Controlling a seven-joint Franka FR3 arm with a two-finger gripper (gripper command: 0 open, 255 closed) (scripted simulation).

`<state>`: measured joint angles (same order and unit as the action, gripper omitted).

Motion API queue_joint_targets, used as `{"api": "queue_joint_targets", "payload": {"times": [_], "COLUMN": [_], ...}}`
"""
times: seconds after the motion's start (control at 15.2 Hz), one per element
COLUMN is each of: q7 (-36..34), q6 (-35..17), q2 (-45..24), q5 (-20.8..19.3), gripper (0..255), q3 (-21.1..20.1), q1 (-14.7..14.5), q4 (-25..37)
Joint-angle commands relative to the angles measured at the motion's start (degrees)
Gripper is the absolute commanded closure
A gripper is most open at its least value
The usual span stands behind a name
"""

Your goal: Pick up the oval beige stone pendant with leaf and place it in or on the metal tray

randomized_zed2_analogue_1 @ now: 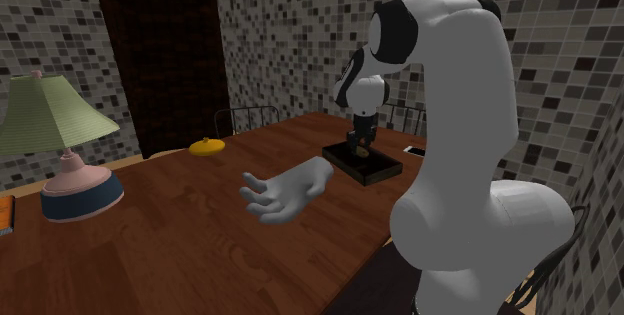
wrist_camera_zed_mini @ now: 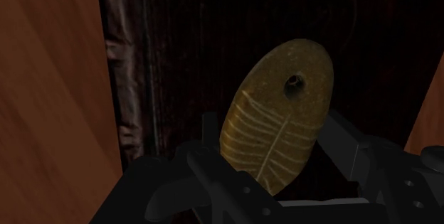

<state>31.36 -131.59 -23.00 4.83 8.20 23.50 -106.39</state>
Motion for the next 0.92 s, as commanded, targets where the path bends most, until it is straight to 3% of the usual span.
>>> {"api": "queue_joint_targets", "payload": {"times": [0.0,0.07,0.4,0.66,0.86], "q7": [0.0,0.0,0.0,-0.6,-0.6], "q6": [0.0,0.0,0.0,5.8,5.8], "q2": [0.0,0.0,0.0,4.0,4.0], "q5": [0.0,0.0,0.0,-0.9,-0.9], "gripper": [255,0,0,0,0], "q3": [0.0,0.0,0.0,0.4,0.4], "q1": [0.0,0.0,0.0,-0.3,-0.3], "q4": [0.0,0.0,0.0,1.8,1.8]}}
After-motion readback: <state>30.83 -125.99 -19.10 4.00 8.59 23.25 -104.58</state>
